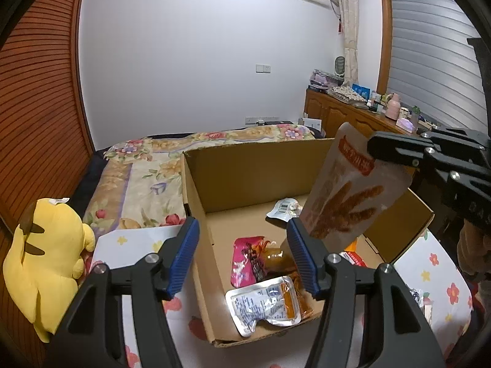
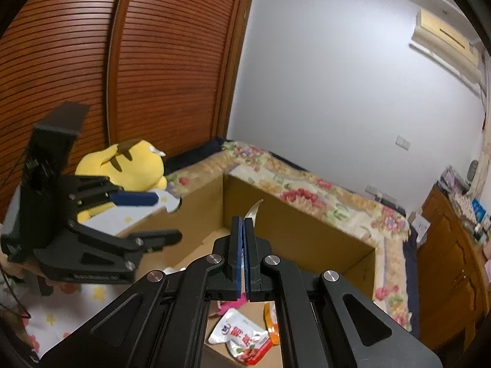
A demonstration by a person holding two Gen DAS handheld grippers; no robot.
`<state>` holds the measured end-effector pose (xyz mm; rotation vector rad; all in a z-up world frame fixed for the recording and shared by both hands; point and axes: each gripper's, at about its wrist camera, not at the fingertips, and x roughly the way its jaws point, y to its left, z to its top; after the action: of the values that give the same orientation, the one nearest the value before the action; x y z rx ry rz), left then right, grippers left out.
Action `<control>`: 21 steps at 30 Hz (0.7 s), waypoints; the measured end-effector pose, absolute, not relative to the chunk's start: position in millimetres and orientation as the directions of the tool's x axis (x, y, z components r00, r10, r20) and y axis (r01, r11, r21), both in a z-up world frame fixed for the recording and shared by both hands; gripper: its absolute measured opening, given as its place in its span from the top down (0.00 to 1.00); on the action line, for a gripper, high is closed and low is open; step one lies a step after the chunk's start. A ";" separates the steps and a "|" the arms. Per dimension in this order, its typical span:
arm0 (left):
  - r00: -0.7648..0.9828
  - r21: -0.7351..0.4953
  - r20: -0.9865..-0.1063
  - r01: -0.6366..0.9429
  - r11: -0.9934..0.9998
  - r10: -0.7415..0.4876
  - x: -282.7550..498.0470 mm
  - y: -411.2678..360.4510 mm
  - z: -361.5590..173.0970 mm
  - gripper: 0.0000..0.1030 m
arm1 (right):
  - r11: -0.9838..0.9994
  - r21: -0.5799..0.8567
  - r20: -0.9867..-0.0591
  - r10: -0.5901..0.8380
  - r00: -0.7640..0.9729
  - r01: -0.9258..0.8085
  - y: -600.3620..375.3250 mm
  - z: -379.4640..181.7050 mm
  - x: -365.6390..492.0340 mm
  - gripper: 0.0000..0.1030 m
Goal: Organize snacks
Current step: 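Carry both pouches over the box and open the left tool, then open the right tool to drop the chicken-feet pouch into the box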
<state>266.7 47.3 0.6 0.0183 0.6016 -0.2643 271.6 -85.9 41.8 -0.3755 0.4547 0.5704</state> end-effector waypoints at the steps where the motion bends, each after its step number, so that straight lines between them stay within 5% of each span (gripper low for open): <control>1: 0.792 -0.059 -0.562 0.251 0.966 -0.240 266.1 47.0 0.0 0.42 | 0.786 -0.215 -0.499 0.422 0.757 -0.580 -88.2 39.9 271.6 1.00; 21: 0.773 -0.061 -0.572 0.293 0.954 -0.274 240.3 20.7 -8.2 0.42 | 0.876 -0.096 -0.603 0.328 0.727 -0.474 -160.7 -7.8 283.2 0.99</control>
<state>240.3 20.7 -8.2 0.0317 0.6146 -0.3068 283.2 -160.7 -7.8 -0.2512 0.6132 0.4466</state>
